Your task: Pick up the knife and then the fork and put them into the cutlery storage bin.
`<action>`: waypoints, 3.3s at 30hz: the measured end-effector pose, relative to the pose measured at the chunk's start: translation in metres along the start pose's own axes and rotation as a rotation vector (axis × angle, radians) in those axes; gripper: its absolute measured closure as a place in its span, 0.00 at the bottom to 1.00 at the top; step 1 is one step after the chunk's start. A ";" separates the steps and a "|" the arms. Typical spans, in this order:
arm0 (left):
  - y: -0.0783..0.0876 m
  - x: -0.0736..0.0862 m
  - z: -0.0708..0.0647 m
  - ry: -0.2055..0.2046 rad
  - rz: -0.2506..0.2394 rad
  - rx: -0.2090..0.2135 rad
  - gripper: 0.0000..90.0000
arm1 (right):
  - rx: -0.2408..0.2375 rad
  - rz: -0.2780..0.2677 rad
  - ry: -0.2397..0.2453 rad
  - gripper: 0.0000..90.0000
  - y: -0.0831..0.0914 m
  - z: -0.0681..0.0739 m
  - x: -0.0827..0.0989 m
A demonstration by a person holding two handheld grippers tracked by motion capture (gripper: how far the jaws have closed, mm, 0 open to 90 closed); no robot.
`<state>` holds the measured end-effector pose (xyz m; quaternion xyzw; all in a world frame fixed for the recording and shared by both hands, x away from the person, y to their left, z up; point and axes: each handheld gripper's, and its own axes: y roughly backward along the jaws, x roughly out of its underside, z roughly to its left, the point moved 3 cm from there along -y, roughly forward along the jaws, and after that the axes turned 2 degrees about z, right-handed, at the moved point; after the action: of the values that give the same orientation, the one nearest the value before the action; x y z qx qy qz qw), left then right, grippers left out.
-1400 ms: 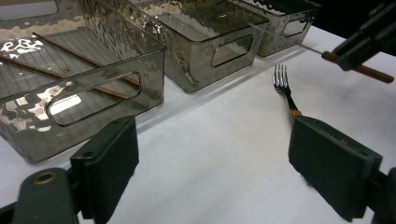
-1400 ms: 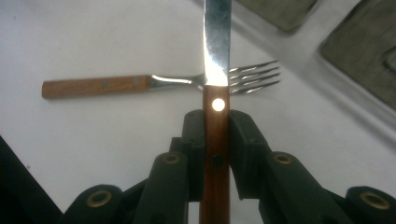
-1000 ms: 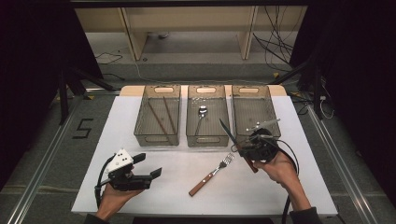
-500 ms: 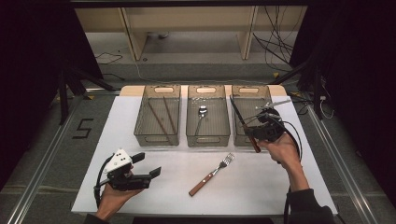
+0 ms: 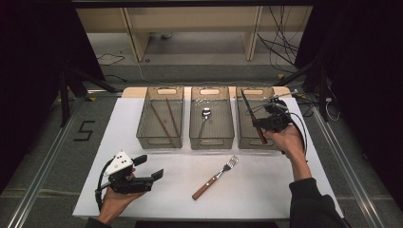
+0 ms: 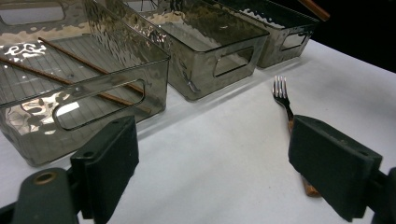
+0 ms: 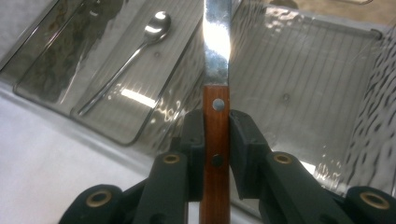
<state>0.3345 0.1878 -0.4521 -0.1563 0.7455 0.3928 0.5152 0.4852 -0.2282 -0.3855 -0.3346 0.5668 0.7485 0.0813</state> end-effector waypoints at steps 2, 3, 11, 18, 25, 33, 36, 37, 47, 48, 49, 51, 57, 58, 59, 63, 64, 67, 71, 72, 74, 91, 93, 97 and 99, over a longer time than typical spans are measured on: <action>0.000 0.000 0.000 -0.001 -0.002 0.000 0.17 | 0.007 -0.001 -0.007 0.86 -0.002 -0.002 -0.004; 0.000 0.000 0.000 -0.004 0.000 -0.001 0.17 | 0.009 -0.001 -0.011 0.86 -0.003 -0.003 -0.006; 0.001 0.000 0.001 0.001 -0.008 -0.006 0.17 | 0.035 0.007 -0.040 0.86 -0.013 -0.011 -0.015; 0.000 0.000 0.001 0.002 -0.009 0.000 0.17 | 0.056 0.013 -0.073 0.86 -0.023 -0.019 -0.021; 0.001 0.000 0.001 0.001 -0.014 0.005 0.17 | 0.066 0.025 -0.102 0.86 -0.034 -0.022 -0.024; 0.001 0.000 0.000 0.003 -0.012 0.008 0.17 | 0.086 0.057 -0.112 0.86 -0.045 -0.022 -0.024; 0.001 0.000 0.000 0.001 -0.013 0.008 0.17 | 0.084 0.070 -0.112 0.86 -0.050 -0.021 -0.023; 0.001 0.000 0.000 0.000 -0.014 0.008 0.17 | 0.086 0.075 -0.113 0.86 -0.052 -0.021 -0.023; 0.000 0.000 0.000 0.005 -0.011 0.012 0.17 | 0.045 0.085 -0.130 0.71 -0.056 -0.021 -0.022; 0.000 0.000 0.000 0.005 -0.010 0.013 0.17 | 0.036 0.077 -0.121 0.69 -0.055 -0.020 -0.023; 0.000 0.000 0.000 0.005 -0.009 0.013 0.17 | 0.030 0.069 -0.115 0.67 -0.053 -0.019 -0.023; 0.000 0.000 0.000 0.004 -0.010 0.012 0.17 | 0.020 0.053 -0.093 0.62 -0.049 -0.016 -0.024; 0.000 0.000 0.000 0.005 -0.010 0.011 0.17 | -0.028 -0.006 -0.024 0.47 -0.034 0.002 -0.022; 0.000 0.000 0.000 0.005 -0.010 0.011 0.17 | -0.037 -0.018 -0.015 0.45 -0.030 0.006 -0.021; 0.000 0.000 0.000 0.004 -0.010 0.010 0.17 | -0.051 -0.035 -0.001 0.43 -0.027 0.011 -0.020; 0.000 0.000 0.001 0.003 -0.012 0.009 0.17 | -0.100 -0.083 0.047 0.39 -0.015 0.030 -0.012; 0.001 0.000 0.001 0.004 -0.012 0.008 0.17 | -0.106 -0.090 0.057 0.39 -0.013 0.035 -0.009; 0.001 0.000 0.001 0.002 -0.013 0.007 0.17 | -0.121 -0.107 0.089 0.37 -0.008 0.046 0.001; 0.001 0.000 0.001 0.000 -0.011 0.007 0.17 | -0.146 -0.133 0.105 0.36 -0.002 0.058 0.013; 0.001 0.000 0.001 0.000 -0.011 0.007 0.17 | -0.154 -0.138 0.107 0.35 0.000 0.061 0.016; 0.001 0.000 0.001 0.003 -0.013 0.007 0.17 | -0.168 -0.147 0.114 0.35 0.002 0.066 0.021; 0.001 0.000 0.002 0.003 -0.010 0.007 0.17 | -0.257 -0.156 0.187 0.36 0.001 0.103 0.063; 0.001 0.000 0.002 0.003 -0.011 0.007 0.17 | -0.277 -0.145 0.196 0.36 -0.002 0.109 0.066; 0.002 0.000 0.002 0.003 -0.012 0.007 0.17 | -0.291 -0.125 0.221 0.36 -0.007 0.121 0.072; 0.002 0.000 0.002 0.003 -0.013 0.007 0.17 | -0.300 -0.121 0.232 0.37 -0.009 0.126 0.074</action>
<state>0.3344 0.1903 -0.4521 -0.1602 0.7467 0.3866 0.5171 0.3818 -0.1306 -0.4200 -0.4603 0.4335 0.7747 0.0095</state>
